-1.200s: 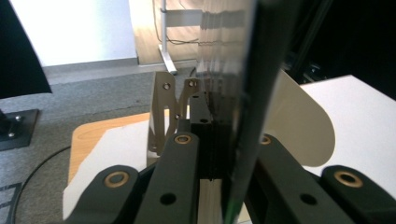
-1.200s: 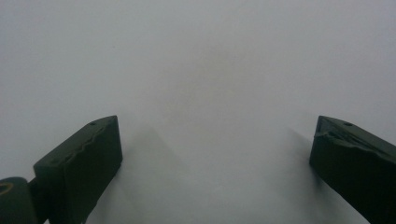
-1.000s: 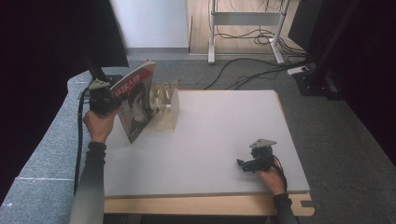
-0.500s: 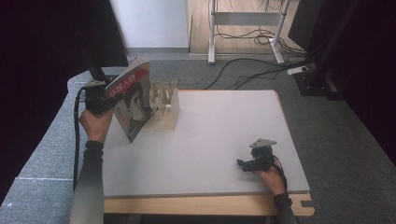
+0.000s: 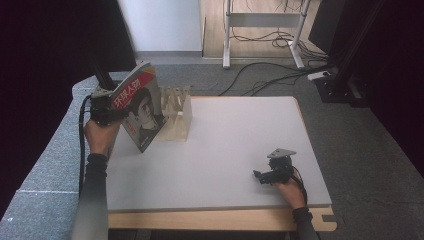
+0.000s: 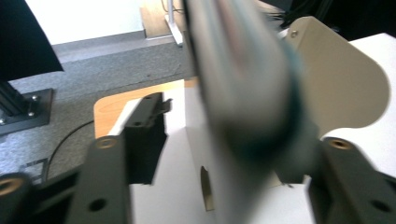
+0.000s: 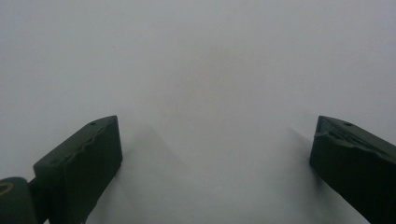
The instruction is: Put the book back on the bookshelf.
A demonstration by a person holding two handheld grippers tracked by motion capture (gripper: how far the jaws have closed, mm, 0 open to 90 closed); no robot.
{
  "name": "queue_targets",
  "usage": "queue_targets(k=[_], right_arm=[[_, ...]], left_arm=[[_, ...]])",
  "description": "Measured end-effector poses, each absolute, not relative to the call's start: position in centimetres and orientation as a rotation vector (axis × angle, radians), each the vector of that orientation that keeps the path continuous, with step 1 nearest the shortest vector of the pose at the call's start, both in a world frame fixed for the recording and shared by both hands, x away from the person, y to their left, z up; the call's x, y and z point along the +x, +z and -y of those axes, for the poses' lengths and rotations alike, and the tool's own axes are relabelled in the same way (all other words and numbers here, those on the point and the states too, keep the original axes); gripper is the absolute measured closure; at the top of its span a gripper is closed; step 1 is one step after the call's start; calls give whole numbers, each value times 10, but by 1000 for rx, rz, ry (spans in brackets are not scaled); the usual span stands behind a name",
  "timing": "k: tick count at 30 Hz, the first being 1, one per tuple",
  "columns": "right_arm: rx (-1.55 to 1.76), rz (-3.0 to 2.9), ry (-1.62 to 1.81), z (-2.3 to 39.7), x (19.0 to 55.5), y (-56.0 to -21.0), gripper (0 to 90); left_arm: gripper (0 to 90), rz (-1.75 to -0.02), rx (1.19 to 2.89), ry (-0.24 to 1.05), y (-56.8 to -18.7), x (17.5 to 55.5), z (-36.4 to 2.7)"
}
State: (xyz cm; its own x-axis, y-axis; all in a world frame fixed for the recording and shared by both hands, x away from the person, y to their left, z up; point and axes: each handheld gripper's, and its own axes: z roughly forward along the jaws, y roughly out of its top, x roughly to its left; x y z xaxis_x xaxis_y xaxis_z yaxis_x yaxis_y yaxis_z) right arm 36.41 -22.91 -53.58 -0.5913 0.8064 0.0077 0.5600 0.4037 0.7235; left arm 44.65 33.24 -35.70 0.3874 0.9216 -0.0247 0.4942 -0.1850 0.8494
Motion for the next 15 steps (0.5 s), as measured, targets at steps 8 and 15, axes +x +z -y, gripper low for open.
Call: queue_targets(k=[8, 15], right_arm=[[1180, -2323, 1001, 229, 364, -536, 15], [1180, -2325, 999, 229, 364, -536, 15]], left_arm=[[184, -1200, 1771, 609, -357, 435, -340], [140, -1185, 1774, 602, -355, 423, -343]])
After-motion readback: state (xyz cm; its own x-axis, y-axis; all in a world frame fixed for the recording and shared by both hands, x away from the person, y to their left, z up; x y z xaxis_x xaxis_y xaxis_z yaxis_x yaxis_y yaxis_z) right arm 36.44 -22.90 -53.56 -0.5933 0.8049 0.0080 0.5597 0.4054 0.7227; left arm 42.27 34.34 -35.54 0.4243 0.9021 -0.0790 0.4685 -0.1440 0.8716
